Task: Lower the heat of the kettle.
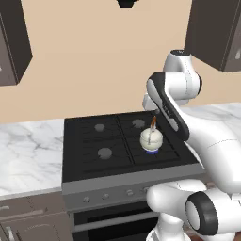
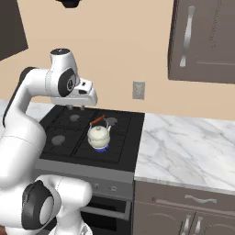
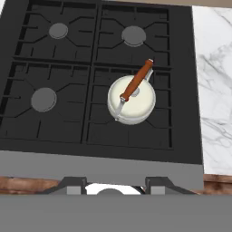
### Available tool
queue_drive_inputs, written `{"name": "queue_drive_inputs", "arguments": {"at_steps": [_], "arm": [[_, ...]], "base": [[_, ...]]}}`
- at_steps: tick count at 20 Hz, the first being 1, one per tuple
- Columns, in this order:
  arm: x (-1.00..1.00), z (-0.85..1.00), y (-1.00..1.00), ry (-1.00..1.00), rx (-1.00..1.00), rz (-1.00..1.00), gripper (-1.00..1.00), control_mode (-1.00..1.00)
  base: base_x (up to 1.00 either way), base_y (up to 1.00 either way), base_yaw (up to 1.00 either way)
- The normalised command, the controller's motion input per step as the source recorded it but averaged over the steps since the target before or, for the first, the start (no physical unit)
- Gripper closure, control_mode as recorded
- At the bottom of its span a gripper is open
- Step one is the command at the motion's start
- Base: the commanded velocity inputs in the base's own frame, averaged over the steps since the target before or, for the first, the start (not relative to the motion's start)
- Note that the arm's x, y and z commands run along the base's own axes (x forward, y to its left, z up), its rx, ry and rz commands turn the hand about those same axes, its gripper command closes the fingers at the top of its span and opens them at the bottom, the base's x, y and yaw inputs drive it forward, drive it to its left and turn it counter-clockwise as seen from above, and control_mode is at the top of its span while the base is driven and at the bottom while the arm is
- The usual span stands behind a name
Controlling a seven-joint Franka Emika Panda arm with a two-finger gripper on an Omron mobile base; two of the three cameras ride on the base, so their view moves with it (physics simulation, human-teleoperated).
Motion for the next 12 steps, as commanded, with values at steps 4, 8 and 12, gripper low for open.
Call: {"name": "queue_drive_inputs", "arguments": {"at_steps": [4, 8, 12], "arm": [[0.00, 0.00, 0.00, -0.01, 0.00, 0.00, -1.00, 1.00], [0.00, 0.00, 0.00, 0.00, 0.00, 0.00, -1.00, 1.00], [0.00, 0.00, 0.00, 0.00, 0.00, 0.00, -1.00, 1.00]], "base": [[-0.01, 0.25, -0.04], [-0.03, 0.48, -0.09], [0.00, 0.32, -0.02]]}}
